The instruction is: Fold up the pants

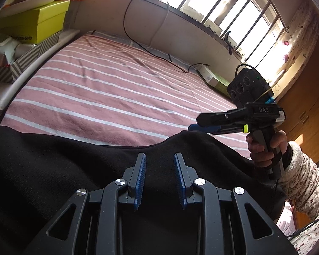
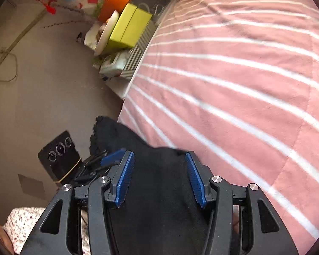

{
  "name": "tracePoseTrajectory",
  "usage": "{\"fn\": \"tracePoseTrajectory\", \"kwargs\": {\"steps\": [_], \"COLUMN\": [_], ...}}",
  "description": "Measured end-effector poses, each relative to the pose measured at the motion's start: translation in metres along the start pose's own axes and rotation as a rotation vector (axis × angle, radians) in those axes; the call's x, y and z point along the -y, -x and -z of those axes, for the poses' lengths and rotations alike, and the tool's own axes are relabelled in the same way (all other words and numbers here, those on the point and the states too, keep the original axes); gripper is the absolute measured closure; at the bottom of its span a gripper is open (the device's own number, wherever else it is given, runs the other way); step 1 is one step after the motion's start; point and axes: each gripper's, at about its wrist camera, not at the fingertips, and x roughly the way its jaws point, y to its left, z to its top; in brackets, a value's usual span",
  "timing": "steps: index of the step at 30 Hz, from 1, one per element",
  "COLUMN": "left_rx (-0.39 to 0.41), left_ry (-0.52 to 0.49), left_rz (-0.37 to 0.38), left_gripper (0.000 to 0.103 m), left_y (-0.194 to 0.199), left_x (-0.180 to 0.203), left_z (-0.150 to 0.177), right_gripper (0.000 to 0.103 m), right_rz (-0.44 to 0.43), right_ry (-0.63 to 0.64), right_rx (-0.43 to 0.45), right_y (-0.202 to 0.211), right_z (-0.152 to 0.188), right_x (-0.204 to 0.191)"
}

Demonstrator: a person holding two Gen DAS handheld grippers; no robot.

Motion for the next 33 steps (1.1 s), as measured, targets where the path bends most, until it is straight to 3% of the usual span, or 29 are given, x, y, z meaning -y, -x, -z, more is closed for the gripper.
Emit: {"fn": "tracePoseTrajectory", "kwargs": {"steps": [2, 4, 5, 8, 12, 14, 16, 19, 20, 25, 29, 33], "left_rx": [-0.005, -0.007, -0.008, -0.01, -0.016, -0.021, -0.024, -0.028, -0.028, -0.043, -0.039, -0.032], "left_ry": [-0.002, -0.004, -0.005, -0.01, -0.016, -0.019, -0.021, -0.029, -0.032, -0.065, -0.063, -0.057], "left_rz": [-0.004, -0.006, -0.008, -0.017, -0.025, -0.039, -0.048, -0.073, -0.078, -0.101, -0.119, -0.139], "left_gripper": [0.043, 0.043, 0.043, 0.043, 0.043, 0.043, 0.043, 0.043, 0.043, 0.043, 0.043, 0.043], "left_y": [0.0, -0.001, -0.001, -0.003, -0.004, -0.005, -0.005, -0.003, -0.002, 0.011, 0.025, 0.037], "left_x": [0.0, 0.0, 0.0, 0.002, 0.005, 0.006, 0.007, 0.007, 0.007, 0.01, 0.006, 0.004], "left_z": [0.001, 0.0, 0.0, -0.001, -0.001, -0.001, -0.001, 0.0, 0.001, 0.01, 0.02, 0.033], "right_gripper": [0.064, 0.065, 0.065, 0.065, 0.065, 0.065, 0.066, 0.066, 0.066, 0.066, 0.066, 0.066], "right_rz": [-0.009, -0.036, -0.006, 0.15, 0.185, 0.242, 0.278, 0.529, 0.575, 0.691, 0.722, 0.684], "right_ry": [-0.034, -0.052, -0.025, 0.154, 0.361, 0.459, 0.501, 0.579, 0.611, 0.603, 0.606, 0.591], "right_rx": [0.034, 0.05, 0.06, 0.081, 0.005, -0.03, -0.052, -0.089, -0.067, -0.024, 0.025, 0.043], "right_y": [0.014, 0.025, 0.029, 0.035, 0.022, 0.01, 0.003, -0.018, -0.021, -0.014, 0.006, 0.023], "right_z": [-0.008, -0.008, -0.006, 0.007, 0.033, 0.046, 0.052, 0.061, 0.062, 0.062, 0.075, 0.092], "right_x": [0.01, 0.012, 0.008, -0.021, -0.058, -0.072, -0.076, -0.067, -0.061, -0.058, -0.072, -0.087]}}
